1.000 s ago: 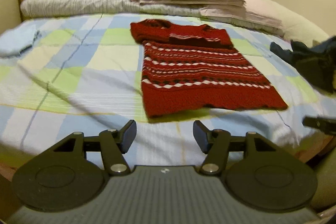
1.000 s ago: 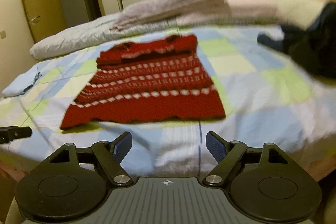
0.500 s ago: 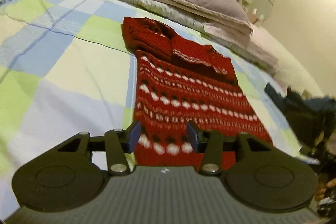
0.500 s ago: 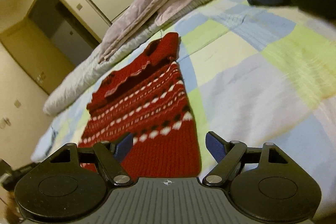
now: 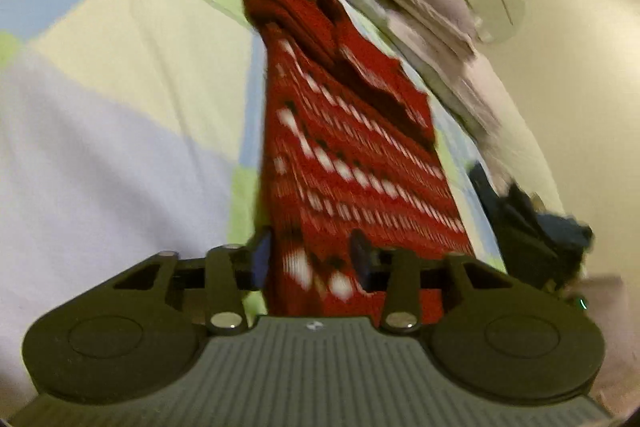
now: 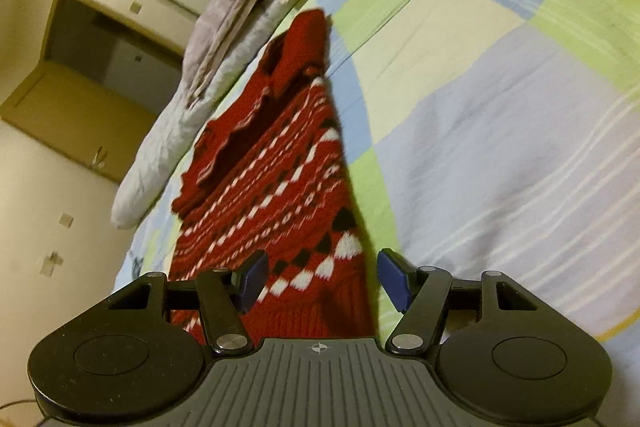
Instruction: Fold clothes
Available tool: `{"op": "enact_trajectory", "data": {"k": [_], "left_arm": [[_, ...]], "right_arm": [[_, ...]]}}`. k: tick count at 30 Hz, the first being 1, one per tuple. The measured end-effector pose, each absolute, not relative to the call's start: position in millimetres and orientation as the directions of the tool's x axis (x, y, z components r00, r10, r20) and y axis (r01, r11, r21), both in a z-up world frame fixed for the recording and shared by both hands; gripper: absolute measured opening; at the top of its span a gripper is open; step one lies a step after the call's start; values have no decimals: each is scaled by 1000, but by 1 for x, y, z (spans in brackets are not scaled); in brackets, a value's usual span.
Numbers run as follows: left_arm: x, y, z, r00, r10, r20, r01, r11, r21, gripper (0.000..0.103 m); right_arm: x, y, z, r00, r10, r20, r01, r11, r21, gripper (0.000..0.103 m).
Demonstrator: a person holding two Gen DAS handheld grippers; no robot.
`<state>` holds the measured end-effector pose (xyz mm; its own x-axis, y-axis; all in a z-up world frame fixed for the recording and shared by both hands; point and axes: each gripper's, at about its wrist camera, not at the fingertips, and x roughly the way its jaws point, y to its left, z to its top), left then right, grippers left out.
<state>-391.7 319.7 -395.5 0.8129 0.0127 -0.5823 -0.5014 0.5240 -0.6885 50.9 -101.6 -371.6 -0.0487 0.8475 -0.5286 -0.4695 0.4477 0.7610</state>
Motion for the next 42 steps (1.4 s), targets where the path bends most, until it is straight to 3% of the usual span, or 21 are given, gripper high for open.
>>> {"op": "enact_trajectory", "data": {"k": [3,11,12,13,14,15,16,20,27,35,42], "left_arm": [[-393,309,-395,798,-47,-601,-480,554,-680,23],[-381,314,-402,807,-83,-585,-474,499,-725,21],[-380,312,-402,803,-89,-589,-471,513,-718,19],[-381,310,-402,795,-93,-600,-474,523,-708,7],[-381,308,-403,789,-96,-606,-475,530,-702,6],[-384,307,-403,793,-95,-602,-473,527,-706,6],[-386,306,-402,798,-89,-596,-471,525,-709,5],[-398,306,-389,826,-60,-560,-457,508,-730,4],[-435,297,-338,880,17,-474,-400,564,-722,4],[-531,249,-301,920,32,-390,-333,586,-738,4],[-625,174,-305,934,36,-354,-311,568,-762,4]], "right_arm": [[48,-108,-373,-113,844,-525,-451,427,783,52],[52,-112,-383,-196,857,-477,-384,380,841,51],[52,-111,-384,-200,858,-474,-382,377,844,51],[52,-109,-384,-205,857,-472,-381,375,845,49],[51,-107,-384,-207,852,-482,-386,381,840,41],[50,-104,-384,-208,845,-492,-392,389,834,13],[47,-103,-385,-204,837,-508,-401,402,823,6],[39,-107,-372,-150,835,-530,-445,421,790,5],[17,-139,-308,-86,908,-411,-500,317,806,4],[-67,-184,-258,-90,945,-314,-537,219,815,4],[-161,-261,-249,-85,949,-302,-515,218,829,4]]}}
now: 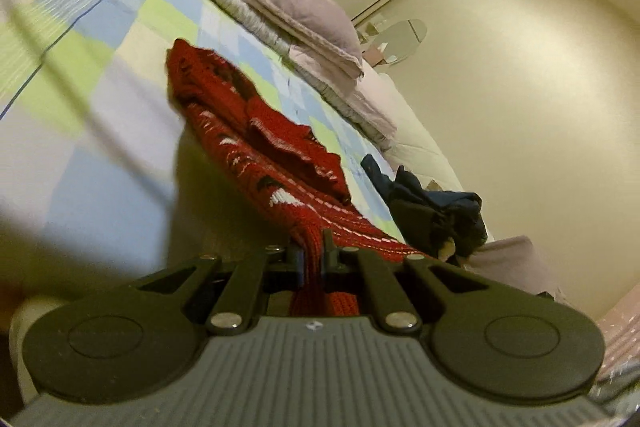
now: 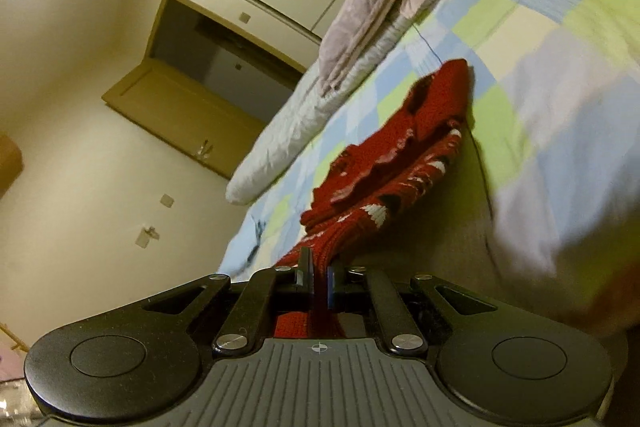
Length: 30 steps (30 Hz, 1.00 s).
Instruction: Fold clothes
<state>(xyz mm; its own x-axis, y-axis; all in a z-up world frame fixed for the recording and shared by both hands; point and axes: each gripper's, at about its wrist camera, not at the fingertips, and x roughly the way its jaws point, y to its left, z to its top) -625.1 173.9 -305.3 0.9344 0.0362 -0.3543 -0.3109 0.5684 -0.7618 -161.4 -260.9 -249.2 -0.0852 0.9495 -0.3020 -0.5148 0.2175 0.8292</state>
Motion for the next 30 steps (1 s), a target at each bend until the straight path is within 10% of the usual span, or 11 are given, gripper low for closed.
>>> {"op": "enact_trajectory", "data": {"k": [30], "left_arm": [[-647,185,-293,940,-40,-339,-281,475,-834,4]], "right_arm": [[-187,-282,-231,-64,944,-324,-520,246,818,4]]}}
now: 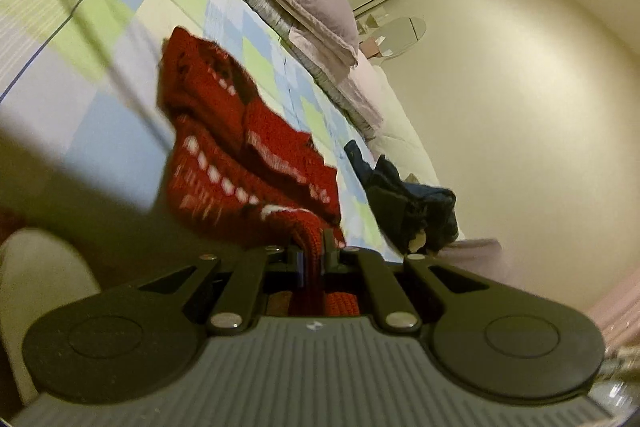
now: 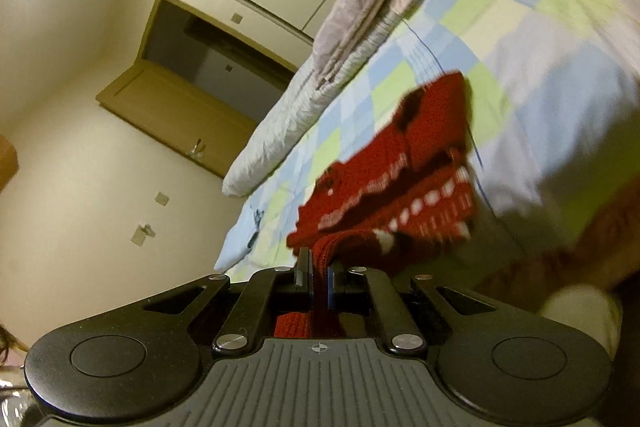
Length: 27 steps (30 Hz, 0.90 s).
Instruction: Fold clothes
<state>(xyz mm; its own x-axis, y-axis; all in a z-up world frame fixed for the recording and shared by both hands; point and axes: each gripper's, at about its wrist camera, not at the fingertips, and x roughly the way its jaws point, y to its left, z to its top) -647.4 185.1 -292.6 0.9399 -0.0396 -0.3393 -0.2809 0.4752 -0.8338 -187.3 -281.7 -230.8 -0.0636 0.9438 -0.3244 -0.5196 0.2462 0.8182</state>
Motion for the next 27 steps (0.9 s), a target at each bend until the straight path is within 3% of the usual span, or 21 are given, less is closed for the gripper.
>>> {"op": "enact_trajectory", "data": {"k": [7,12,14,15,16,19,22,27], "left_arm": [[-556,271,-297,927,-38,-372,-314,461,-830,5],[-486,332,-332,892,-1,-452,-408,426,-808,9],[-471,351,-348,868,29,-496,-469,379,-798,16],[-467,359,-355,857,42,-514,-494,354,-794,19],[-464,366,-361,849,55,-526,-513,333,-791,22],[-475,372,-358,853,105,-512,-513,356,-781,22],[-484,363,-346,830,145,-538,-533,488,-691,22],[-483,350,-345,817,115,-564,-525,553,-647,22]], "right_arm": [[-110,-188,-236,-42,935,-351,-541,274,795,4],[-56,-112,-267,40,895,-444,-537,394,746,4],[-39,-81,-291,70,849,-523,-510,482,713,21],[-32,-69,-301,81,828,-555,-498,516,697,53],[-28,-68,-307,102,826,-555,-487,528,696,67],[-19,-74,-321,151,832,-534,-449,539,713,69],[-13,-95,-322,173,855,-490,-470,509,722,69],[-18,-113,-320,190,822,-537,-585,534,611,69]]}}
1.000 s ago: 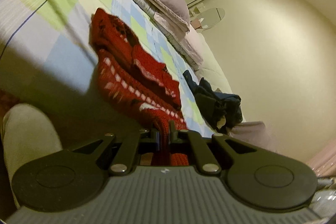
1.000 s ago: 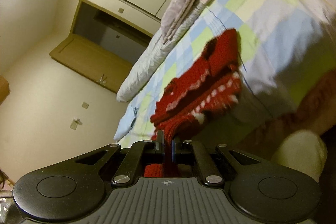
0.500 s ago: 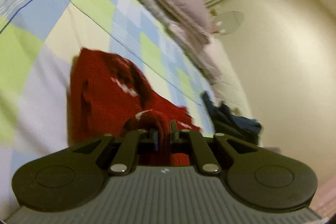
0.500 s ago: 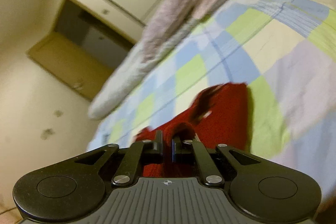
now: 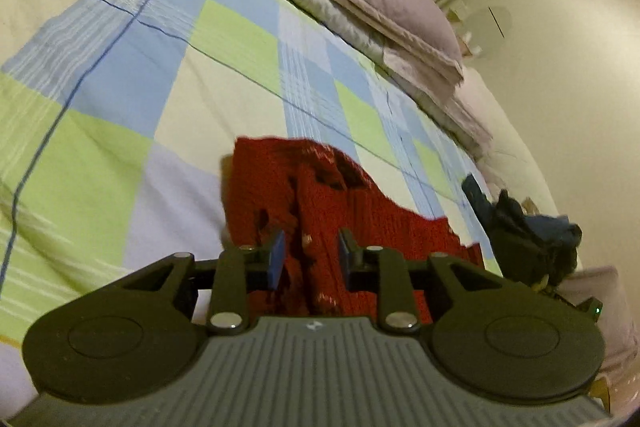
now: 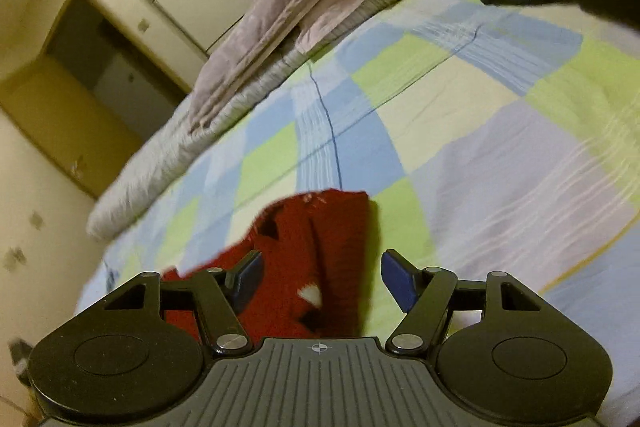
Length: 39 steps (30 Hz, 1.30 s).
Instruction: Fold clothes
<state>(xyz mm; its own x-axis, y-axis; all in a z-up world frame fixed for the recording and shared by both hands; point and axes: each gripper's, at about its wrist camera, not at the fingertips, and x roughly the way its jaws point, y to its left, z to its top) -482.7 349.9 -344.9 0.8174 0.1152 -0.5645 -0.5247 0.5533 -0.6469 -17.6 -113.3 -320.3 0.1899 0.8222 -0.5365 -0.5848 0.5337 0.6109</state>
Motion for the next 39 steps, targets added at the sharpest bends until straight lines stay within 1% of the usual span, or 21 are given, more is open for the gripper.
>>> {"op": "enact_trajectory", "data": {"k": [3,6,9,13,15,16,17,18,19,20,21,22,23,24,28,32,33,35,36,39], "left_arm": [[-475,349,-347,817,109,-567,-519,567,-639,23],[-464,350,-347,817,107,-566,-514,580,-632,27],[-452,351,-345,813,100,-573,-511,593,-622,29],[-432,354,-350,793,90,-602,-520,614,-593,36],[-424,354,-352,779,89,-620,-525,634,-568,36],[-421,353,-353,774,88,-627,-525,644,-556,35],[-418,353,-354,771,86,-631,-521,656,-547,33],[-417,351,-355,770,81,-633,-513,669,-538,32],[-415,350,-356,769,75,-635,-505,682,-530,20],[-415,348,-355,772,79,-631,-496,696,-519,5],[-418,345,-350,787,109,-607,-486,715,-502,5],[-421,343,-346,803,138,-581,-476,734,-484,4],[-425,340,-340,816,167,-553,-469,750,-467,4],[-430,340,-334,827,198,-526,-470,756,-455,4],[-442,350,-314,845,302,-441,-492,762,-422,4],[-435,358,-308,836,349,-423,-515,764,-389,4],[-431,360,-311,832,352,-430,-522,760,-388,4],[-419,365,-322,809,357,-467,-545,754,-367,4],[-412,367,-329,795,358,-490,-556,751,-355,4],[-392,372,-361,723,341,-601,-605,734,-310,5]], "right_arm": [[-24,-110,-320,168,819,-549,-618,521,588,69],[-28,-104,-321,155,819,-552,-644,508,572,69],[-26,-96,-321,145,819,-555,-657,499,565,65],[-17,-80,-329,131,808,-574,-660,504,557,64],[-15,-73,-335,123,798,-590,-664,508,548,64],[-14,-69,-339,116,795,-596,-666,507,547,62],[-14,-67,-341,103,796,-597,-667,501,552,59],[-15,-64,-343,88,798,-596,-669,491,558,48],[-18,-62,-344,80,797,-599,-680,483,552,37],[-21,-59,-344,75,794,-603,-692,477,542,29],[-26,-57,-342,94,783,-615,-715,483,506,12],[-30,-56,-340,120,776,-619,-741,486,464,12],[-34,-55,-336,147,771,-620,-765,486,423,9],[-38,-56,-331,170,779,-603,-786,477,395,7],[-47,-54,-302,268,819,-506,-847,451,280,7],[-39,-40,-287,307,835,-457,-849,457,264,7],[-35,-36,-286,312,836,-451,-846,461,268,7],[-26,-24,-295,313,816,-486,-826,486,286,7],[-21,-19,-305,311,797,-518,-813,505,289,7],[-5,1,-347,249,722,-645,-759,559,333,8]]}}
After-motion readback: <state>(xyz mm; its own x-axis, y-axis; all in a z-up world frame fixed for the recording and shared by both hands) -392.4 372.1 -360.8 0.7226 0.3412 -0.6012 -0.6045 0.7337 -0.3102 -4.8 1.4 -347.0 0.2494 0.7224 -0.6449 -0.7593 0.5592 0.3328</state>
